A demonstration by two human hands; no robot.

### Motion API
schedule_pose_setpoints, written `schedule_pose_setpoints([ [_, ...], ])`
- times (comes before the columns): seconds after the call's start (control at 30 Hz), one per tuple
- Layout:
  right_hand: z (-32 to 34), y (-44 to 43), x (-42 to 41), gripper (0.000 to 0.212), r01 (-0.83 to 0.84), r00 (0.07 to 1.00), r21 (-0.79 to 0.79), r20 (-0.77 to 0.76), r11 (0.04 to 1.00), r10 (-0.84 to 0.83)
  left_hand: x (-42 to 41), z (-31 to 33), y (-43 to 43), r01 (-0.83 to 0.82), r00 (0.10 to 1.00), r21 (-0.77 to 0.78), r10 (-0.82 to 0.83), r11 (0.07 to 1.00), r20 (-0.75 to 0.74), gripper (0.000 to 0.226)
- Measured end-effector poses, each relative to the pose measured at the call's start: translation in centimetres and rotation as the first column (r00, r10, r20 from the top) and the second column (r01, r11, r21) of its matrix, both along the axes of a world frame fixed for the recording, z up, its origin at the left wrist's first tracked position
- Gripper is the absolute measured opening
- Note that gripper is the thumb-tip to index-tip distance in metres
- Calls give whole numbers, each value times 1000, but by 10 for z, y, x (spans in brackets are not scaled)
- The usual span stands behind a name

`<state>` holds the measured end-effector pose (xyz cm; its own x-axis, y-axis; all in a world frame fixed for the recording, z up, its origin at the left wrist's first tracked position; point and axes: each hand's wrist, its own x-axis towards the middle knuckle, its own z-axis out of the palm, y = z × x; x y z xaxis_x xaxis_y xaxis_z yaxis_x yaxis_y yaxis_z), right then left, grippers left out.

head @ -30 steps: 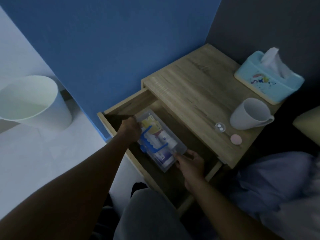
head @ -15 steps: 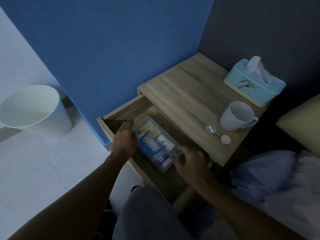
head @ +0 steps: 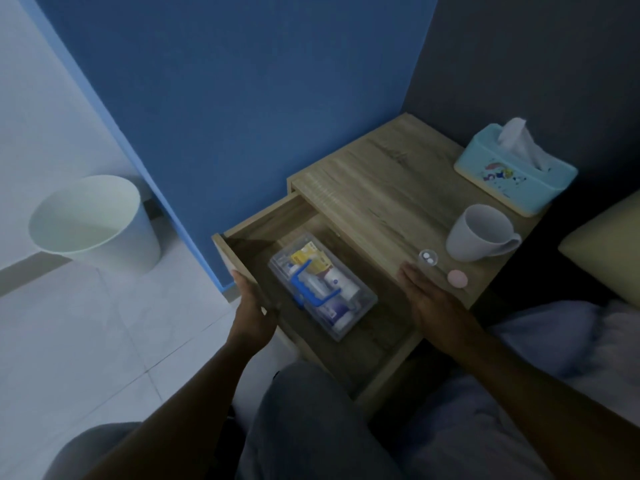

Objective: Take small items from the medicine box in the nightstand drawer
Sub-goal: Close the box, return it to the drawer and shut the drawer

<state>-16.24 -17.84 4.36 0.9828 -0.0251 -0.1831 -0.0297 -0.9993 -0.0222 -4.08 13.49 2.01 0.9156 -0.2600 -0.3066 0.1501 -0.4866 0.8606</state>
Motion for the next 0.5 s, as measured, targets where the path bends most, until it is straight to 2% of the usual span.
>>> schedule_pose_setpoints([
  [0.17, 4, 3, 2, 66, 51, 997, 93, 52, 994, -56, 4, -12, -4, 13, 995, -1, -13, 1000, -96, 93],
  [0.33, 10, 6, 5, 65, 68, 995, 133, 62, 989, -77, 15, -17, -31, -5, 997, 4, 5, 1000, -83, 94],
  [0.5, 17, 8, 8, 53, 70, 985, 157, 143, 985, -92, 28, -22, -65, 18, 996, -27, -20, 999, -90, 90],
])
